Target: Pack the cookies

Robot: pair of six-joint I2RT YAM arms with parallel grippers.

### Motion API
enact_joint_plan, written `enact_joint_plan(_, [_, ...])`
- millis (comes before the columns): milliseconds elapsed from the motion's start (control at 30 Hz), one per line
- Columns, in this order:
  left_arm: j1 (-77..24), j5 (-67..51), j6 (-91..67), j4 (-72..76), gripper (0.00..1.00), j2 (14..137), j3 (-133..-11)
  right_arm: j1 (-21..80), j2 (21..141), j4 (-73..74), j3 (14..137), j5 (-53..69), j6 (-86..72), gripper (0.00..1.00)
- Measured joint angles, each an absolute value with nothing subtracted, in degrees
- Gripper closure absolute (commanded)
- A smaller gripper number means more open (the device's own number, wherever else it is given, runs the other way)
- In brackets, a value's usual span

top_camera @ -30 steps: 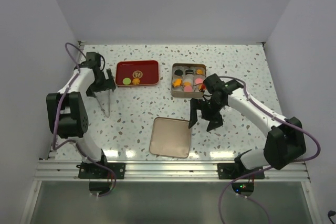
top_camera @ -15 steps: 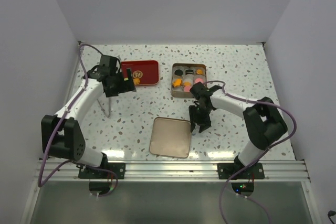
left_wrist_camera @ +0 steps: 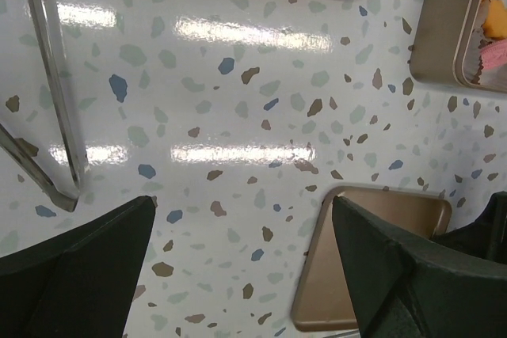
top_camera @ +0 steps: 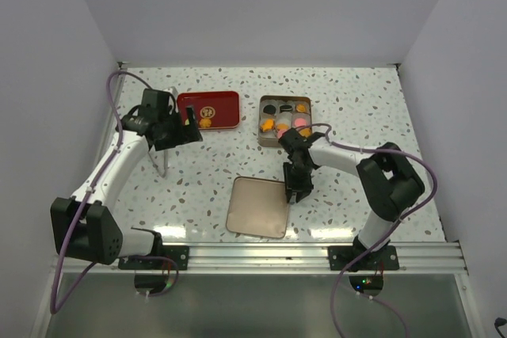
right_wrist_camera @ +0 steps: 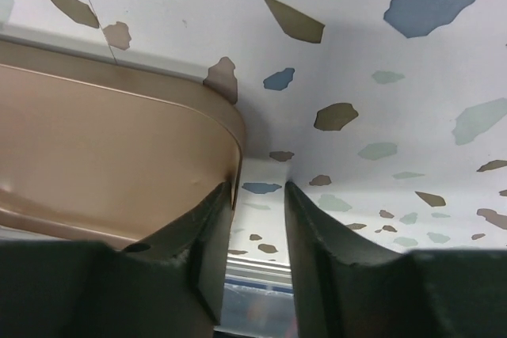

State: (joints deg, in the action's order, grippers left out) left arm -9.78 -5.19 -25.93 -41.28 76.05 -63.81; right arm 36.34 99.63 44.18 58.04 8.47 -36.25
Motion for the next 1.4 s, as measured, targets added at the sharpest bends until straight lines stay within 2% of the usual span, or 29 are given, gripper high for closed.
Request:
enact_joint_plan(100, [-9.78, -5.78, -25.91, -41.39, 0.00, 76.05, -63.26, 37.04, 99.79, 44.29, 58.06, 7.77, -36.88, 0.78])
enact_joint_plan(133, [-9.78, -5.93, -25.87, -41.36, 0.00, 76.05, -63.18, 37.17, 99.81, 44.34, 58.06, 7.49, -37.04, 0.88])
enact_joint_plan(233, [-9.78, -6.46, -25.43, -41.28, 0.00, 76.05, -63.16, 37.36, 100.12, 44.53, 58.04, 7.09, -37.76, 1.00])
enact_joint_plan(433, [-9.76, -8.84, -23.00, -40.80, 0.00, 76.05, -63.13, 37.58, 99.29, 44.01, 57.45, 7.14, -39.42, 1.00])
enact_joint_plan(567, [-9.76, -15.53, -21.08, -37.65, 0.00, 76.03, -62.63, 38.15, 98.87, 44.45, 58.06, 6.79, -39.79, 1.00])
enact_joint_plan(767, [-9.78, -27.49, -18.65, -30.68, 0.00, 75.26, -59.00, 38.81, 95.35, 48.64, 67.68, 6.33, -40.34, 1.00])
enact_joint_plan(1000, [-9.80, -33.61, -17.43, -26.46, 0.00, 74.67, -56.05, 35.55, 87.48, 53.25, 79.40, 5.98, -40.73, 1.00])
enact_joint_plan(1400, [-9.89, -46.44, -17.98, -19.53, 0.03, 73.87, -53.30, 31.81, 86.72, 57.78, 82.37, 9.56, -42.72, 1.00])
